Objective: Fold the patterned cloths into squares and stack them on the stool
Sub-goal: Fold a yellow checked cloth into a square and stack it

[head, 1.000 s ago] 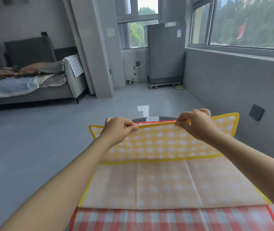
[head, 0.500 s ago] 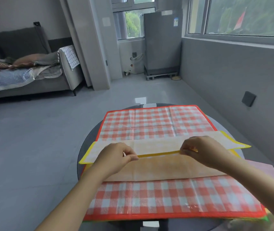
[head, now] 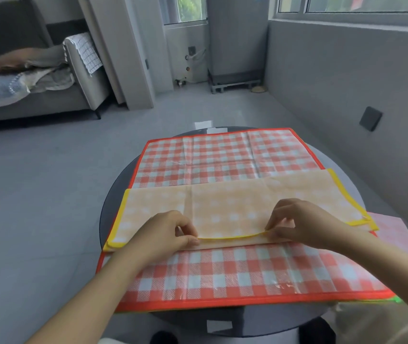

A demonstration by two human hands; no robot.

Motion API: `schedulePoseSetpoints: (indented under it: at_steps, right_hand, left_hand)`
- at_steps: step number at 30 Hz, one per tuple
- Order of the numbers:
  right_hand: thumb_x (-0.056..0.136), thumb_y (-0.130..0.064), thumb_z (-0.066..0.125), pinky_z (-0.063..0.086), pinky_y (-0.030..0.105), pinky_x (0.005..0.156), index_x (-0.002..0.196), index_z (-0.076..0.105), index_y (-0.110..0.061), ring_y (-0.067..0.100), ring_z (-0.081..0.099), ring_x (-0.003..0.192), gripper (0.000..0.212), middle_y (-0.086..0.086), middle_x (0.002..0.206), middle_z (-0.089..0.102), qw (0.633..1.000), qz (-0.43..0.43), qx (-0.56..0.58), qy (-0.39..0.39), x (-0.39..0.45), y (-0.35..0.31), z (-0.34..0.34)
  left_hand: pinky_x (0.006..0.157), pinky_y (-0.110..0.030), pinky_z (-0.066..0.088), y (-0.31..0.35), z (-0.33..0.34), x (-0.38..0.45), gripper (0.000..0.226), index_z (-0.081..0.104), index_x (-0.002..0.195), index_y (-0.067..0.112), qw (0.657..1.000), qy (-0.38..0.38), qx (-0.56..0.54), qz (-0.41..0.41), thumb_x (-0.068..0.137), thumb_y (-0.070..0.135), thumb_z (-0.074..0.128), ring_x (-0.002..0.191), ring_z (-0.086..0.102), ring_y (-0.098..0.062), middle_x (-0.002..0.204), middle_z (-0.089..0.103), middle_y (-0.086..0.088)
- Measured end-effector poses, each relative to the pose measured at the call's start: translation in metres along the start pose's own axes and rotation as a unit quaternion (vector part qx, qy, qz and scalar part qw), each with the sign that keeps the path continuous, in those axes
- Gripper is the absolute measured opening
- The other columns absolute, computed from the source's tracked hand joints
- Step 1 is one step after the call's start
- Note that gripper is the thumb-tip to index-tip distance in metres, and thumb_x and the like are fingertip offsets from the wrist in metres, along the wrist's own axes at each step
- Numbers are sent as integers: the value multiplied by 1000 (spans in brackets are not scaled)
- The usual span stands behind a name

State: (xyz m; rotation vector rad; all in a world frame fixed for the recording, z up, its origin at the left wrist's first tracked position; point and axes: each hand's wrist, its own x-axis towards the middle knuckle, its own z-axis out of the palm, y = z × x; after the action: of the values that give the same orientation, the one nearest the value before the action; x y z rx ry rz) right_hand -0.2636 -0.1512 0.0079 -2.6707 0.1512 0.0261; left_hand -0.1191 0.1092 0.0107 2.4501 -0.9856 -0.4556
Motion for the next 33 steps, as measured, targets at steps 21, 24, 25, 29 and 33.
schedulePoseSetpoints:
  at_steps: [21,24,25,29,33]
  right_hand:
    - [77,-33,72,38,8,68,84,66,-32,-1,46,86,9,-11,95,54,999,12,-4,-38,11,-1,2]
    - [77,-34,71,42,12,74,85,66,-32,1,48,86,10,-13,95,54,997,11,-18,-73,15,-3,-3]
    - [77,-34,71,44,14,75,85,66,-32,2,50,86,10,-14,95,55,996,15,-21,-88,18,-3,-6]
    - [82,-33,67,47,13,70,85,66,-32,1,57,80,3,-15,91,62,997,33,-1,-73,36,0,-13]
    - [92,-38,51,38,33,99,119,58,-31,17,45,116,29,-8,126,53,996,43,-71,43,70,19,-1]
  left_hand:
    - [117,-34,2,37,41,78,52,23,150,26,989,51,137,34,101,42,29,146,6,-15,160,11,0]
    - [116,-36,-11,38,54,92,58,3,152,27,986,28,164,22,100,46,19,147,-9,-15,160,-5,1]
    - [117,-38,-12,37,57,96,59,-1,152,27,985,21,170,18,100,47,17,146,-12,-15,160,-7,1]
    - [117,-39,-13,31,62,100,62,-4,152,28,981,9,192,20,98,53,13,146,-14,-14,160,-10,3]
    - [117,-40,-13,29,63,99,59,-3,151,33,978,15,207,32,98,53,11,146,-15,-13,159,-11,5]
